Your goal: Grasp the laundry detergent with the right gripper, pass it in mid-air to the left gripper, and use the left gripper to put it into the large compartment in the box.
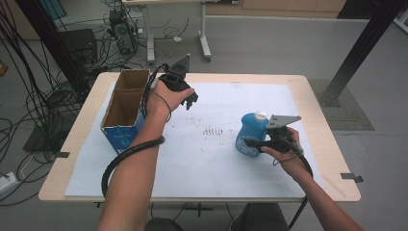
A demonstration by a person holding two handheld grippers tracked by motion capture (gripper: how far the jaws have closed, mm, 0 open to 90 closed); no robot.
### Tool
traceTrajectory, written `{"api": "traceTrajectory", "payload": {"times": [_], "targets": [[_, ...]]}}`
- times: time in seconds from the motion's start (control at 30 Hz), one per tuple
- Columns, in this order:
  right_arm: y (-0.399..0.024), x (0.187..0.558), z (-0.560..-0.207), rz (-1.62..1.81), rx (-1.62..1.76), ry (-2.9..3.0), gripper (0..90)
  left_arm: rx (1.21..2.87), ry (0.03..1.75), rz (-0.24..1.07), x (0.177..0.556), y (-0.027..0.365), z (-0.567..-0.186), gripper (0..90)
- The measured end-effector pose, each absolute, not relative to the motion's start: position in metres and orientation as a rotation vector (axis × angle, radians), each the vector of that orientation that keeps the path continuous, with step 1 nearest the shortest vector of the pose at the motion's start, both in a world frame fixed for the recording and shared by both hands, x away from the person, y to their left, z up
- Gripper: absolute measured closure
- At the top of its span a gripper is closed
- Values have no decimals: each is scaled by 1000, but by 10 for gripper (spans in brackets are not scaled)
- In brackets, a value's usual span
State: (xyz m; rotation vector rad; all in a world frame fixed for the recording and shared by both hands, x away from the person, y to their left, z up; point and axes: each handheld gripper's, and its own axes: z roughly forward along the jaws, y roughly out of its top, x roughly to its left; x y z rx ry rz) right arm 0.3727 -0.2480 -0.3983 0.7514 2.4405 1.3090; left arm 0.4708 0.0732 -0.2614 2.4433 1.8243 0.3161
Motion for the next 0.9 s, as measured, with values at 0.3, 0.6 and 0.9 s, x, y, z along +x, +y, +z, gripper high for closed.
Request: {"api": "traceTrajectory", "payload": {"times": [0.3,0.6,0.9], "targets": [[-247,373,-398,1306,763,2444,428,2446,1818,318,470,76,-258,52],[-246,376,-393,1299,794,2476,429,2467,1777,309,468,74,-256,53],[-240,388,-374,1283,831,2508,431,2493,1642,294,465,73,-238,50]]}}
